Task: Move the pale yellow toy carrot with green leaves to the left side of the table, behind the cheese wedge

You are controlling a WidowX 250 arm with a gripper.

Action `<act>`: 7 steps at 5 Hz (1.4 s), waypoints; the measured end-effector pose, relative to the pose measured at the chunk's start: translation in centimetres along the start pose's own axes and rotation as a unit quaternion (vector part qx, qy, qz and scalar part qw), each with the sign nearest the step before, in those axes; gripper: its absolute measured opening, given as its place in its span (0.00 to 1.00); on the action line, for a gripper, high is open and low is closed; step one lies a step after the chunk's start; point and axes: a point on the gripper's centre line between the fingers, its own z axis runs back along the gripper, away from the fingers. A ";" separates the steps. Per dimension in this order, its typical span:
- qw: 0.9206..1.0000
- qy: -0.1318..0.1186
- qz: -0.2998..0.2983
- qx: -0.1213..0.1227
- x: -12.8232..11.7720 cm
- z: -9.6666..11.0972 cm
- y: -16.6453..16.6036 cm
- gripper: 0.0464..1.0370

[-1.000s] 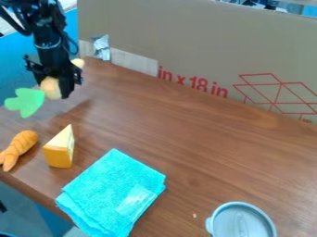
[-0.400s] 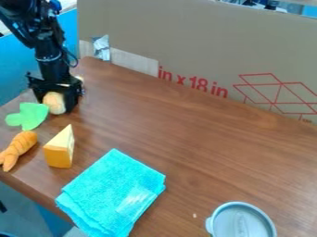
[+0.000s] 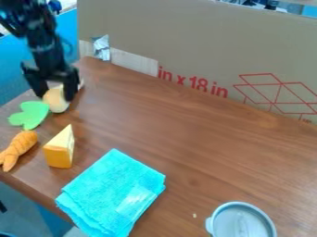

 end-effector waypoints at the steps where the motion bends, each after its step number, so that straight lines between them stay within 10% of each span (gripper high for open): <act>1: 1.000 -0.017 -0.022 0.000 0.6 2.3 -0.8 0.96; 3: 0.996 -0.007 -0.093 0.007 2.0 5.6 -3.9 0.96; 7: 0.961 -0.035 -0.273 -0.024 -3.2 8.0 -17.6 0.96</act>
